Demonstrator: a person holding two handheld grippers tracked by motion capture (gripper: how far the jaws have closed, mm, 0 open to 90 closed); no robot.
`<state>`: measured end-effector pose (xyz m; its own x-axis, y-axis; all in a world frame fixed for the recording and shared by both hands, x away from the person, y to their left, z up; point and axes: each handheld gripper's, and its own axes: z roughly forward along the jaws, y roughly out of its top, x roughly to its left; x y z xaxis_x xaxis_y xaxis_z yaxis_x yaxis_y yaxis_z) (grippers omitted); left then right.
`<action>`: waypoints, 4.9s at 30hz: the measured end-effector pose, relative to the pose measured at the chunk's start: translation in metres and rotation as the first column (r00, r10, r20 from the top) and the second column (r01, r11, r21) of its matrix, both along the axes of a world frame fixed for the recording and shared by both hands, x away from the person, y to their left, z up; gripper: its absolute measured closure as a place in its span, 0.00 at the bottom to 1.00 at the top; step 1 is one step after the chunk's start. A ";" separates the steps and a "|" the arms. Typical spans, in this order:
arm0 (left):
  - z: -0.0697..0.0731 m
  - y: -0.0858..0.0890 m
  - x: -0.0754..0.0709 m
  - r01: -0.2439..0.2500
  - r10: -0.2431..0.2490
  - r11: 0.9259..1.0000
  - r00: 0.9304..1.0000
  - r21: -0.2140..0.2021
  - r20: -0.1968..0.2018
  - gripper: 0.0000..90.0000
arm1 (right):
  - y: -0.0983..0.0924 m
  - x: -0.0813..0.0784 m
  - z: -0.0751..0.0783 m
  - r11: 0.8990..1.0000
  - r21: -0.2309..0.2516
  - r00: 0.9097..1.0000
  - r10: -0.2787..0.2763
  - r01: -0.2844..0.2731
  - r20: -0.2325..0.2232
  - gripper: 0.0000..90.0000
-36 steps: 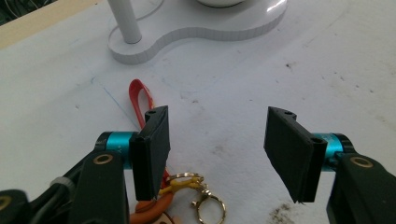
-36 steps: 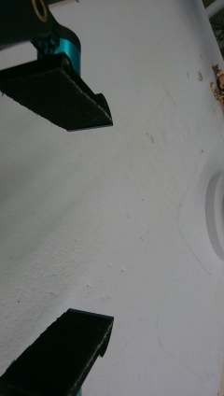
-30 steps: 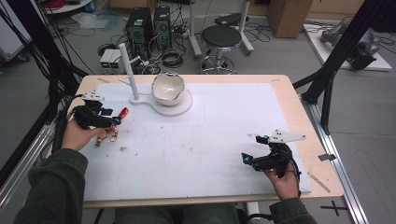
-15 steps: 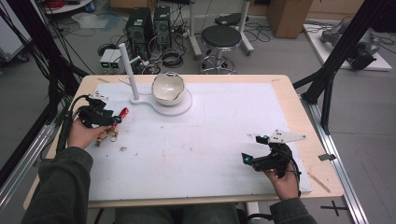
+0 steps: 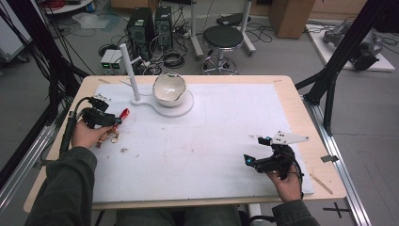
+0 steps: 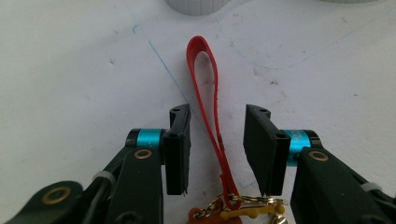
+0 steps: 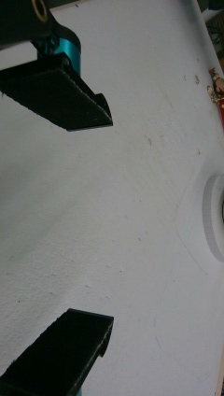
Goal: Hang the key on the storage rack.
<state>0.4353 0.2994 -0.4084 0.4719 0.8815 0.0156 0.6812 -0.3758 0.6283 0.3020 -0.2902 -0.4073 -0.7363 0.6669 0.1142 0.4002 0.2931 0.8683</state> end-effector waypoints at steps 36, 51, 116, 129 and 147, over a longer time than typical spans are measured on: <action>-0.015 -0.007 0.008 -0.074 0.075 0.997 0.997 0.028 -0.032 0.91 | 0.001 0.000 0.000 1.000 0.006 1.000 0.006 -0.006 0.001 0.05; -0.006 -0.009 -0.004 -0.069 0.069 0.998 0.998 0.011 0.012 0.96 | 0.001 -0.001 0.000 1.000 0.007 1.000 0.006 -0.006 0.005 0.05; 0.035 -0.015 -0.081 0.004 0.050 0.982 0.959 -0.188 0.278 0.96 | -0.001 -0.001 0.002 1.000 0.005 1.000 -0.002 0.002 0.014 0.05; 0.042 -0.015 -0.082 -0.004 0.075 0.976 0.945 -0.218 0.318 0.96 | 0.003 -0.001 0.003 1.000 0.001 1.000 0.000 0.000 0.013 0.05; 0.059 -0.017 -0.078 -0.009 0.092 0.974 0.929 -0.228 0.358 0.96 | 0.002 -0.001 0.004 1.000 0.005 1.000 -0.001 0.000 0.014 0.05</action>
